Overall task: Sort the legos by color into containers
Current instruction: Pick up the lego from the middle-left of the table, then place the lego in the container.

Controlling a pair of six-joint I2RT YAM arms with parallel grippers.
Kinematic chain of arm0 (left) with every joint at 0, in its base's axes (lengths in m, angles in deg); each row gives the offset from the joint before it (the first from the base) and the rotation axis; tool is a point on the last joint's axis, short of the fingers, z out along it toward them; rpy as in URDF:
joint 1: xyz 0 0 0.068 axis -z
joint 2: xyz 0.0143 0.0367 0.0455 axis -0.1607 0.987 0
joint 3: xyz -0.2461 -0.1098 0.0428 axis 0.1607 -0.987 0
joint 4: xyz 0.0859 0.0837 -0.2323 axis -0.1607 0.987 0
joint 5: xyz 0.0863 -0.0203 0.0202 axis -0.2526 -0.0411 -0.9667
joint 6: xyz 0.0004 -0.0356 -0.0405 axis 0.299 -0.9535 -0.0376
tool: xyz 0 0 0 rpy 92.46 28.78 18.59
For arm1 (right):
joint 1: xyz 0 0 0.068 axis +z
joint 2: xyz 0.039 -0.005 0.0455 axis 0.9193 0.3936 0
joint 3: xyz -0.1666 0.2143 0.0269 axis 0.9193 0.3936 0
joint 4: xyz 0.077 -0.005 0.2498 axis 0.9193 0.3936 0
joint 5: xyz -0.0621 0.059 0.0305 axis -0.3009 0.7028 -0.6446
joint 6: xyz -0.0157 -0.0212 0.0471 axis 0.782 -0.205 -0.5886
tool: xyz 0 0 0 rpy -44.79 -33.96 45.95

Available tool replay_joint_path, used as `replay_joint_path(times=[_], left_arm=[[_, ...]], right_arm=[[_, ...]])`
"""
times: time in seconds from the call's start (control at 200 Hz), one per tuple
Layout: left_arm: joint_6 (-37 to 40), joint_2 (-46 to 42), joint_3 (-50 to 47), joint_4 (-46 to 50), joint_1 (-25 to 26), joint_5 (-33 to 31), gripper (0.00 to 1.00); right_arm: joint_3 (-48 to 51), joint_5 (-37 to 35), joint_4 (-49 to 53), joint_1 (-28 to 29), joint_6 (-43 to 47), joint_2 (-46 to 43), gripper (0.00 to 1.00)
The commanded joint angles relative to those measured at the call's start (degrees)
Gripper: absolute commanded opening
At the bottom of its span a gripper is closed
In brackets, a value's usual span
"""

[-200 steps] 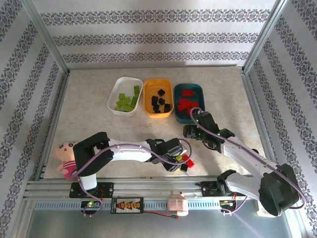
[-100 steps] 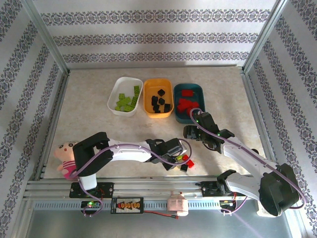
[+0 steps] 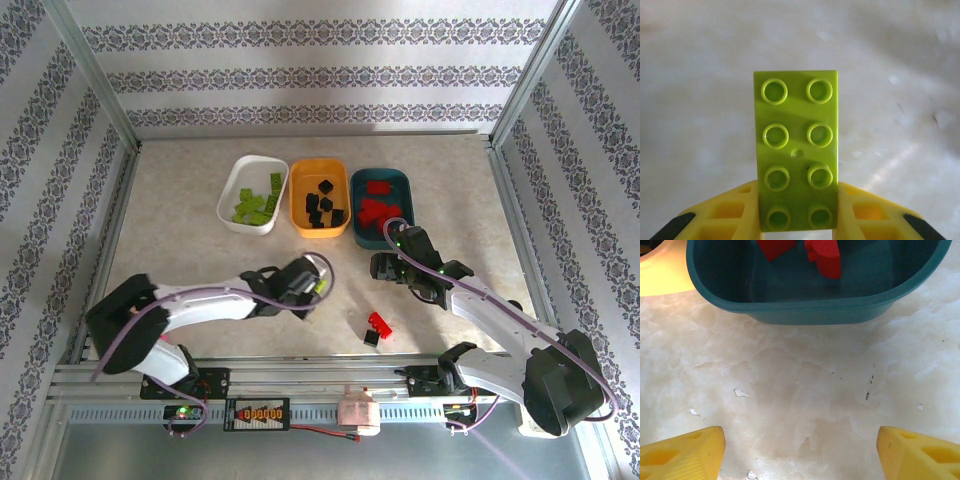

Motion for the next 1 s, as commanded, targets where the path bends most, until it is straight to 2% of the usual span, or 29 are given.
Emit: replay_joint_path(times=[0.0, 0.095, 0.2, 0.34, 0.425, 0.615, 0.75, 0.83, 0.994], left_arm=[[-2.99, -9.13, -1.49, 0.68, -7.03, -4.83, 0.19], [-3.62, -14.67, -0.73, 1.35, -14.6, -5.81, 0.19], [-3.75, -15.69, 2.82, 1.42, -22.18, -6.57, 0.19], [-5.99, -8.11, 10.48, 1.65, -32.28, -0.09, 0.19], [-6.68, -1.13, 16.0, 2.3, -36.37, 3.43, 0.17], [-6.93, 13.65, 29.01, 8.14, -40.64, 6.04, 0.15], [-7.79, 21.45, 35.69, 12.06, -42.25, 7.36, 0.17], [-8.45, 24.57, 38.87, 14.02, -42.81, 7.71, 0.26], [-9.43, 25.74, 41.06, 14.27, -43.13, 8.05, 0.52]], right_arm=[[0.07, -0.28, 0.38, -0.14, -0.18, -0.76, 0.79], [-0.08, -0.04, 0.23, -0.13, -0.25, -0.41, 0.79], [-0.13, 0.14, 0.29, -0.06, -0.14, -0.22, 0.79], [-0.21, 0.2, 0.51, -0.06, -0.1, -0.08, 0.79], [-0.13, 0.24, 0.83, -0.11, 0.04, -0.4, 0.79], [0.64, 0.16, 1.48, -0.06, 0.14, -1.8, 0.79], [1.26, 0.3, 1.81, -0.11, 0.16, -2.67, 0.79], [1.26, 0.63, 2.42, -0.06, 0.38, -2.89, 0.79], [1.28, 1.37, 3.45, -0.06, 0.78, -3.45, 0.8]])
